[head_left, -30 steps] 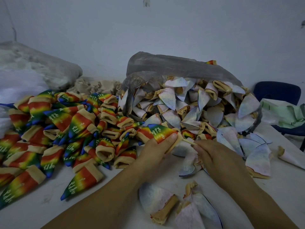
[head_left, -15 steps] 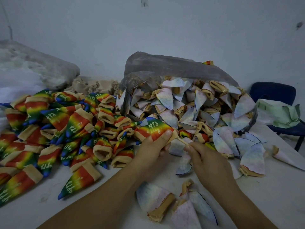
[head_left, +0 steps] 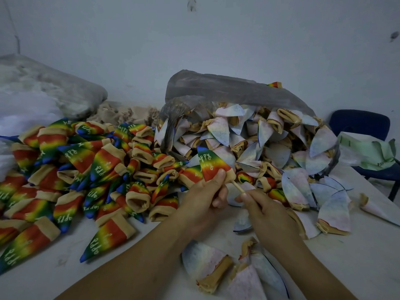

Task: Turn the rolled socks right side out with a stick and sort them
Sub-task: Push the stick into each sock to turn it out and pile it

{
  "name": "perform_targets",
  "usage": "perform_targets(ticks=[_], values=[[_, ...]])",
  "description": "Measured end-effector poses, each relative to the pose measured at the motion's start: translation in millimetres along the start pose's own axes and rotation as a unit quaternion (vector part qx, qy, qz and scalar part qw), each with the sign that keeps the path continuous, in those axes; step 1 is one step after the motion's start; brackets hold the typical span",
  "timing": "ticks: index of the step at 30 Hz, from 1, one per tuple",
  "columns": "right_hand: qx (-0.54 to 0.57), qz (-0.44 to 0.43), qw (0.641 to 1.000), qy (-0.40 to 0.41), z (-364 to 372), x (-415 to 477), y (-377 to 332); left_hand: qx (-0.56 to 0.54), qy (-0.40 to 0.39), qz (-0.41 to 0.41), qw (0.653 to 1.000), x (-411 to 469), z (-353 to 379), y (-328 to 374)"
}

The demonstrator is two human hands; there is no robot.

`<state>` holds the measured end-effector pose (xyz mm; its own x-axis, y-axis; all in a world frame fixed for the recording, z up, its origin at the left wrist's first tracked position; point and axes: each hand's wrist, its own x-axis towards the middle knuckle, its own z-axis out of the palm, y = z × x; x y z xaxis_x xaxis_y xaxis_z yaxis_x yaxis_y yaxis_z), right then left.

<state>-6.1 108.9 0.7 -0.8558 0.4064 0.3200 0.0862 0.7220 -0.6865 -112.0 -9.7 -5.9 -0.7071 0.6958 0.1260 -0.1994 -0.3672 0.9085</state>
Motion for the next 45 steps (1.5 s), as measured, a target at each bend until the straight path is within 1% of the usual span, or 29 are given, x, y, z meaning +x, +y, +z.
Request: perform_targets(ticks=[2,3,4,9,13,15,17,20,22,23,27,29,31,33,35,37,42,45], values=[[-0.02,0.002,1.0,0.005,-2.1,0.8,4.0,0.158,0.061,0.015,0.985,-1.5,-0.3,-1.1],[-0.031,0.001,1.0,0.008,-2.9,0.4,4.6,0.212,0.08,0.036,0.973,-2.2,-1.5,-1.6],[-0.036,-0.001,0.999,0.009,-3.6,-0.3,4.5,0.244,0.086,0.057,0.964,-2.9,-2.6,-1.9],[-0.054,0.003,0.999,0.003,0.6,0.0,6.9,0.29,0.083,0.083,0.95,-4.4,0.4,1.9],[0.017,0.019,1.0,-0.015,11.6,-2.2,2.0,0.328,0.082,0.107,0.935,-2.5,6.6,0.8],[0.029,0.02,0.999,-0.016,12.1,-2.1,2.0,0.363,0.084,0.098,0.923,-3.7,7.7,1.7],[0.021,0.017,0.999,-0.019,10.1,-1.1,2.8,0.389,0.095,0.09,0.912,-3.1,7.9,1.5],[0.003,0.015,1.0,-0.009,5.9,-0.7,2.8,0.418,0.117,0.101,0.895,-2.6,7.8,-0.8],[-0.025,0.01,1.0,0.001,3.8,0.4,3.1,0.417,0.134,0.11,0.892,-2.8,3.1,-5.7],[-0.044,0.001,0.999,0.005,2.7,1.4,4.3,0.402,0.138,0.111,0.898,-3.1,0.8,-7.9],[-0.122,-0.058,0.991,0.015,-6.2,7.5,12.8,0.288,0.145,0.1,0.941,-0.3,-5.5,-9.6],[-0.135,-0.078,0.987,0.022,-13.8,9.7,17.2,0.248,0.152,0.09,0.953,2.2,-8.3,-6.2],[-0.144,-0.099,0.984,0.016,-21.8,11.2,19.1,0.232,0.134,0.095,0.959,3.1,-9.5,-5.7],[-0.156,-0.116,0.981,-0.002,-25.4,12.6,18.7,0.236,0.114,0.109,0.959,3.1,-9.4,-8.0],[-0.168,-0.129,0.977,-0.017,-24.3,13.0,16.3,0.229,0.121,0.103,0.96,2.1,-6.8,-8.4],[-0.153,-0.139,0.978,-0.026,-19.4,11.6,11.8,0.233,0.126,0.095,0.96,1.1,-5.2,-8.5],[-0.099,-0.125,0.987,-0.012,-7.7,5.1,1.2,0.339,0.091,0.084,0.932,-3.4,3.6,-6.7],[-0.074,-0.097,0.992,-0.011,-2.2,3.0,1.3,0.367,0.08,0.079,0.924,-2.9,4.9,-7.2]])
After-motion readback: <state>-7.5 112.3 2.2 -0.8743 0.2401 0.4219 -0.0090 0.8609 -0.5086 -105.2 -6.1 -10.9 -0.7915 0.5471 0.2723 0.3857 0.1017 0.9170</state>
